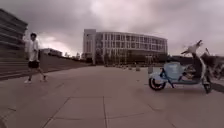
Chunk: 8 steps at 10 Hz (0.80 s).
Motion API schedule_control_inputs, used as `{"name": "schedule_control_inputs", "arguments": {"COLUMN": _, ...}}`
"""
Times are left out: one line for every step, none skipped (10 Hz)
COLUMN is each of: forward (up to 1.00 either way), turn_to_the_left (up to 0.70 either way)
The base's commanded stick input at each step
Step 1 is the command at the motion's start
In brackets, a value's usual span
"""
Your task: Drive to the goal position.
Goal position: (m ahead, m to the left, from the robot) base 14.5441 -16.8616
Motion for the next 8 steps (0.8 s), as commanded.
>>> {"name": "schedule_control_inputs", "arguments": {"forward": 0.81, "turn_to_the_left": -0.13}}
{"name": "schedule_control_inputs", "arguments": {"forward": 0.81, "turn_to_the_left": -0.14}}
{"name": "schedule_control_inputs", "arguments": {"forward": 0.81, "turn_to_the_left": -0.14}}
{"name": "schedule_control_inputs", "arguments": {"forward": 0.81, "turn_to_the_left": -0.12}}
{"name": "schedule_control_inputs", "arguments": {"forward": 0.81, "turn_to_the_left": -0.10}}
{"name": "schedule_control_inputs", "arguments": {"forward": 0.81, "turn_to_the_left": -0.10}}
{"name": "schedule_control_inputs", "arguments": {"forward": 0.81, "turn_to_the_left": -0.14}}
{"name": "schedule_control_inputs", "arguments": {"forward": 0.81, "turn_to_the_left": -0.14}}
